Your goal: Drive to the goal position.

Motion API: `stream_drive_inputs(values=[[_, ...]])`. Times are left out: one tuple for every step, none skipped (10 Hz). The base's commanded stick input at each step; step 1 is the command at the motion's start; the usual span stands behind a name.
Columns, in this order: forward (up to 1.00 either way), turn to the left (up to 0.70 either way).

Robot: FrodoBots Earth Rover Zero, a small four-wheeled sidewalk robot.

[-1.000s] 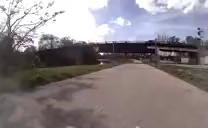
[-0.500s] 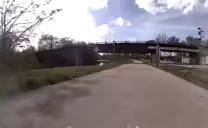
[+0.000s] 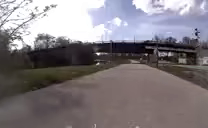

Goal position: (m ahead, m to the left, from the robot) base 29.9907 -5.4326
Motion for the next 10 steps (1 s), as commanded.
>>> stream_drive_inputs(values=[[1.0,0.02],[1.0,0.0],[1.0,-0.06],[1.0,-0.34],[1.0,-0.4],[1.0,-0.4],[1.0,-0.4],[1.0,-0.04],[1.0,0.0],[1.0,0.0]])
